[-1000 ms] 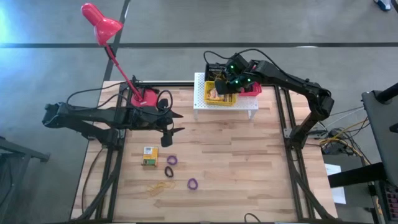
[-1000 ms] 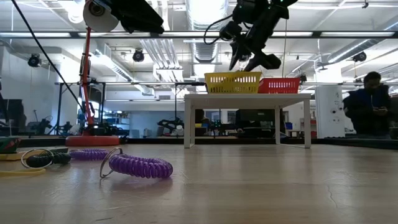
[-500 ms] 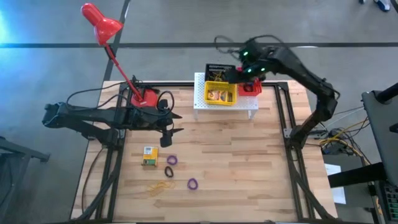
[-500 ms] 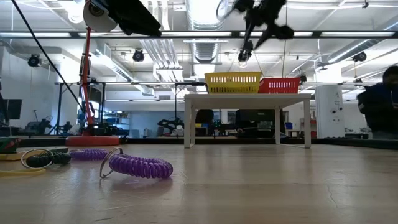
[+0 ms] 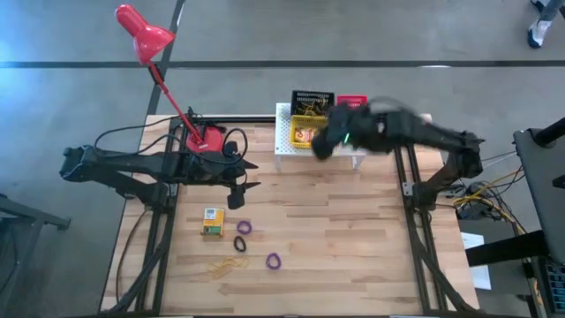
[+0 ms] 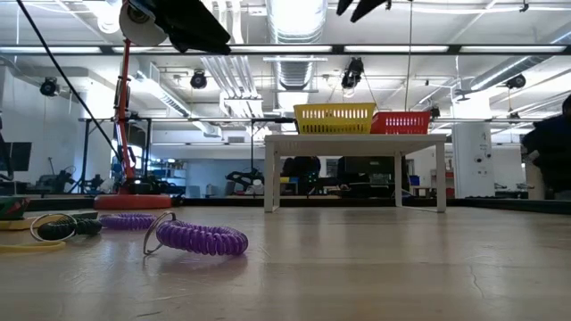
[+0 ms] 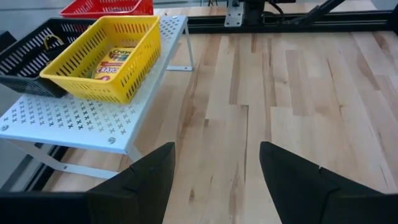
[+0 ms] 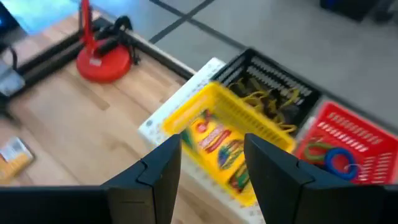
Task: Pick & Place Office Desk Supplies
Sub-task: Put the purple spring keychain in the red bin on the shelf
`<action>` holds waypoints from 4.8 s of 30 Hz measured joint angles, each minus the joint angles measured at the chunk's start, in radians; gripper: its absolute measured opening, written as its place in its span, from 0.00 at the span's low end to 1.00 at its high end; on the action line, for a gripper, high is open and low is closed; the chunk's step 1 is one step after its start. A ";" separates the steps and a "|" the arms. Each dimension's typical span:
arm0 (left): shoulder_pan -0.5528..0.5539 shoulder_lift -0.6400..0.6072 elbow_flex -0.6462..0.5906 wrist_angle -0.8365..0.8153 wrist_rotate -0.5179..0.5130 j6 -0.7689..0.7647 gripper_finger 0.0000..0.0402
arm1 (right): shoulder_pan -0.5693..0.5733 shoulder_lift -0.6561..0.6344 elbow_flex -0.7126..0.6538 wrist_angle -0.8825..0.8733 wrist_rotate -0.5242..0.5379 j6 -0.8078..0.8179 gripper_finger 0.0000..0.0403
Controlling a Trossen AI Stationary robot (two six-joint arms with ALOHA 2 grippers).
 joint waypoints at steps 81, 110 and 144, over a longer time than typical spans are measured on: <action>-0.066 0.406 0.207 0.117 0.126 0.272 0.04 | 0.357 -0.014 -0.948 1.438 -0.104 0.337 0.42; -0.049 0.301 0.203 0.061 0.261 0.075 0.38 | 0.352 -0.125 -0.947 1.006 -0.128 0.582 0.02; -0.042 -0.007 0.212 -0.343 0.148 -0.161 0.45 | 0.236 -0.145 -0.730 0.666 -0.503 0.283 0.15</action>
